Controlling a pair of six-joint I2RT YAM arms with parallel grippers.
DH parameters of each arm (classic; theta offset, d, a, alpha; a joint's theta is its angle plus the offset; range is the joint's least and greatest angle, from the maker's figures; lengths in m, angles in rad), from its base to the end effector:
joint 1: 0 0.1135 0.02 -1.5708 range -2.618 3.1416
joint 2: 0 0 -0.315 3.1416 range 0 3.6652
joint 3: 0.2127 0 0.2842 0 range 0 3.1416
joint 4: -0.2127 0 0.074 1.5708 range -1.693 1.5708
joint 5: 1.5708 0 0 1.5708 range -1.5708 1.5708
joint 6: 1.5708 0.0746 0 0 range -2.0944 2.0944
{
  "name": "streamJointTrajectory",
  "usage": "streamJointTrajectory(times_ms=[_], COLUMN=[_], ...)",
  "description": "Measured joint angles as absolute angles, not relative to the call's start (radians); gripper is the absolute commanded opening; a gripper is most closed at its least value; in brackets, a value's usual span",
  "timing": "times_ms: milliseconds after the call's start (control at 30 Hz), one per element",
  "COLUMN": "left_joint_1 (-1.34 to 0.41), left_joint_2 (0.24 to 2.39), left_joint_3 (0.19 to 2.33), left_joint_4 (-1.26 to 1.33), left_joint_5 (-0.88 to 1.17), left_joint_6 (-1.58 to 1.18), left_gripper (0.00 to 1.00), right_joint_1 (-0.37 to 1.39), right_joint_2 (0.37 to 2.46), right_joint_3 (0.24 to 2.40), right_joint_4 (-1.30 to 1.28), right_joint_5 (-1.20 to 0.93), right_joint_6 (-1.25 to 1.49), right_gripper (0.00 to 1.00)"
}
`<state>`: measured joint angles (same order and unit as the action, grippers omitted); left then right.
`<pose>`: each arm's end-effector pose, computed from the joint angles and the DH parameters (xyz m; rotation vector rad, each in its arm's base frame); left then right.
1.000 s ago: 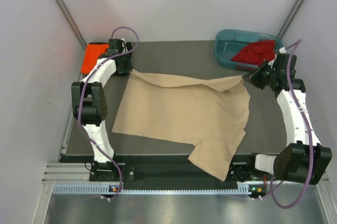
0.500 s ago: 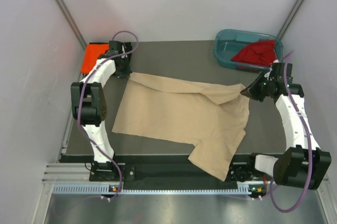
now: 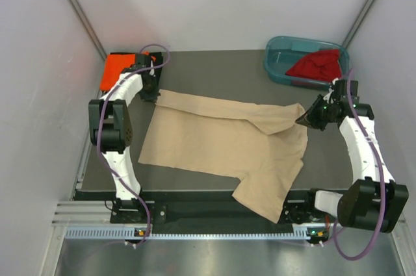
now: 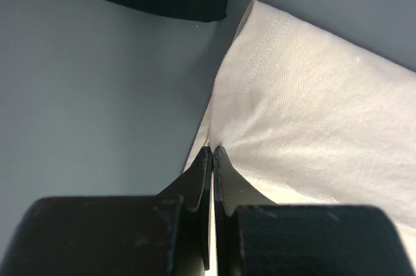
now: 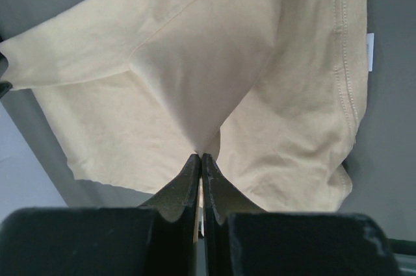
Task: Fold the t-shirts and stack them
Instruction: Fold the tshirt
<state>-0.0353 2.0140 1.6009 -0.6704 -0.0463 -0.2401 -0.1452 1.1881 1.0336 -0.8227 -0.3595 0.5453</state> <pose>0.5029 -0.0143 0.2103 -0.2863 2.6371 -0.0297 0.2675 -0.0126 0.3030 0.7338 2.4612 0.6125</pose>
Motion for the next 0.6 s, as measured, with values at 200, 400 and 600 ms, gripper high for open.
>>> streamJointTrajectory(times_ms=[200, 400, 600], left_joint_1=[-0.035, -0.035, -0.034], left_joint_2=[2.04, 2.066, 2.08], left_joint_3=[1.601, 1.601, 1.601], left_joint_4=[-0.677, -0.678, -0.68], left_joint_5=[-0.046, -0.046, -0.047], left_joint_6=[-0.24, -0.241, -0.241], left_gripper=[0.0, 0.0, 0.0], right_joint_1=[-0.145, -0.138, -0.132], right_joint_2=[1.219, 1.221, 1.221], right_joint_3=[0.993, 0.942, 0.894], right_joint_4=[-0.83, -0.829, -0.821], right_joint_5=[-0.36, -0.36, -0.359], right_joint_6=[0.515, 0.511, 0.515], right_gripper=[0.0, 0.0, 0.0])
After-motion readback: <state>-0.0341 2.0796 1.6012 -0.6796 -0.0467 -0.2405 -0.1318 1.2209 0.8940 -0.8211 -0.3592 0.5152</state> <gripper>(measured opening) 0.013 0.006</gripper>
